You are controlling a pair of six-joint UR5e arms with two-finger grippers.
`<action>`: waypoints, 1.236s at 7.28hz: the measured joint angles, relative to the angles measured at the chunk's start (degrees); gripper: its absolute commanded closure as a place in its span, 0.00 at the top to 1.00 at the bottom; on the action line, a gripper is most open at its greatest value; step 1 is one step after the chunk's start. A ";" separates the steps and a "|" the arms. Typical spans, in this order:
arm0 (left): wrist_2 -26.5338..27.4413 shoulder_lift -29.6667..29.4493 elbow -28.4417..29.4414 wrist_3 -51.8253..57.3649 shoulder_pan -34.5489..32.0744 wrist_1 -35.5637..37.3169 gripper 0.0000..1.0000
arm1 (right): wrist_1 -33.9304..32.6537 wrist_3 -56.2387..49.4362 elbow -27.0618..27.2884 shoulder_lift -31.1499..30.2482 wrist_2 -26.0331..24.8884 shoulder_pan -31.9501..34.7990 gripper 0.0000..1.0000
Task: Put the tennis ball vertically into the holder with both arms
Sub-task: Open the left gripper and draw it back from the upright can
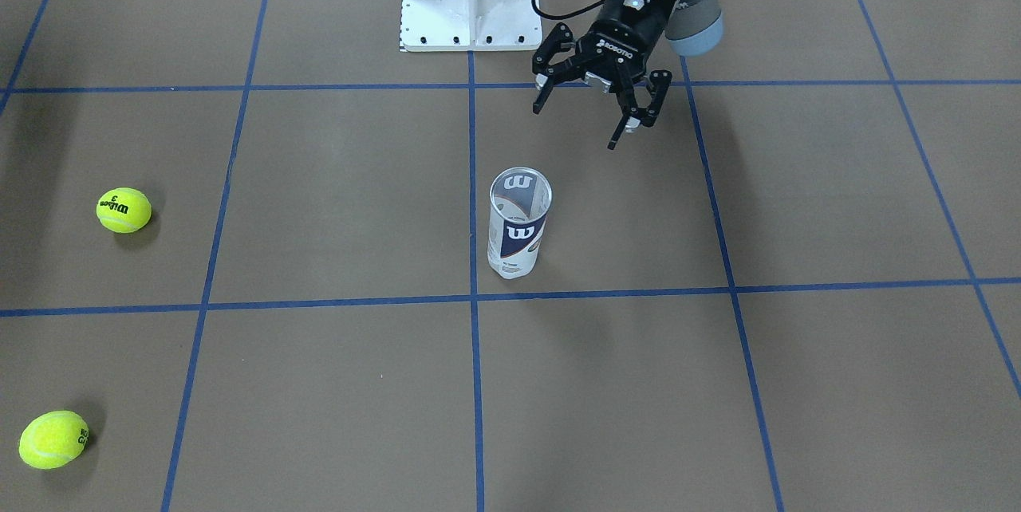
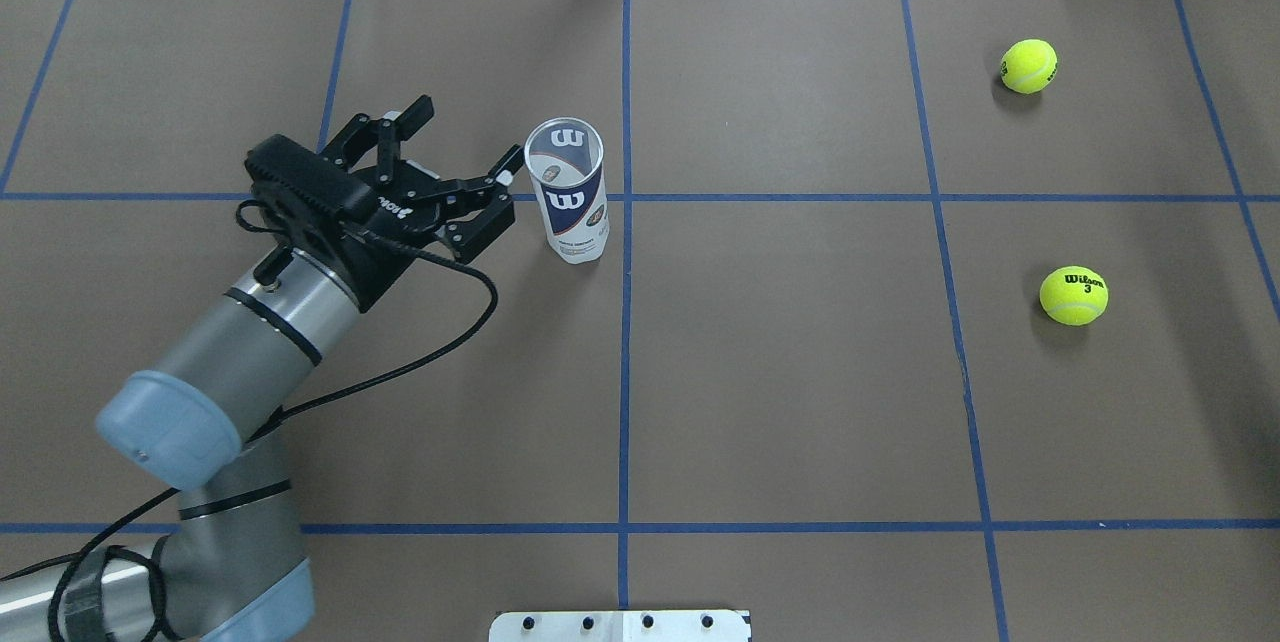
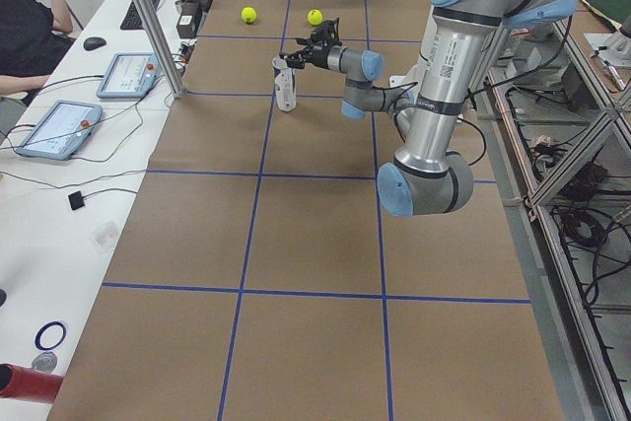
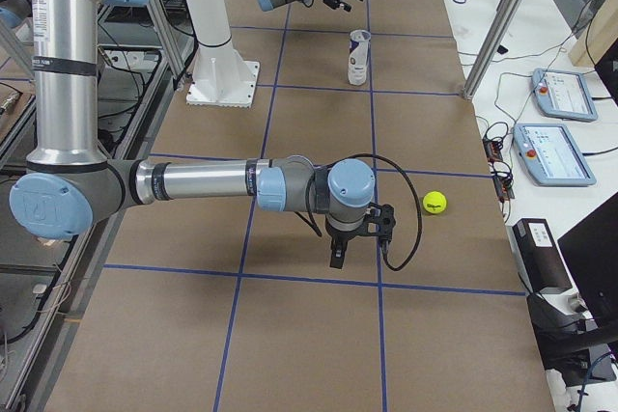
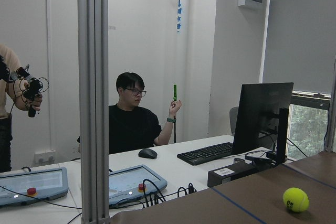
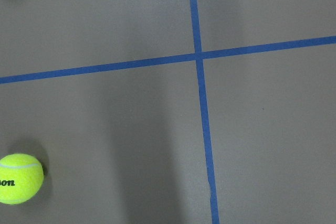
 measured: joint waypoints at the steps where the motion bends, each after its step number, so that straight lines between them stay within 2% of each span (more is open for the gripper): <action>1: -0.35 3.89 -0.67 -4.21 0.10 0.49 1.00 | 0.00 0.00 0.01 0.05 -0.08 0.00 0.99; 3: -2.80 8.61 -0.87 -12.48 0.99 3.98 0.99 | -0.05 -0.02 0.02 0.25 -0.04 -0.02 0.99; 5: -7.20 8.88 -1.62 -17.09 1.53 14.62 0.98 | -0.13 -0.03 -0.02 0.46 -0.25 -0.07 0.99; 7: -7.90 5.90 0.87 -21.27 2.21 19.28 0.98 | -0.24 -0.08 -0.08 0.71 -0.43 -0.55 0.99; 9: -6.65 0.61 5.27 -22.33 3.19 19.95 0.98 | -0.23 0.14 -0.13 2.61 -0.20 -1.49 0.99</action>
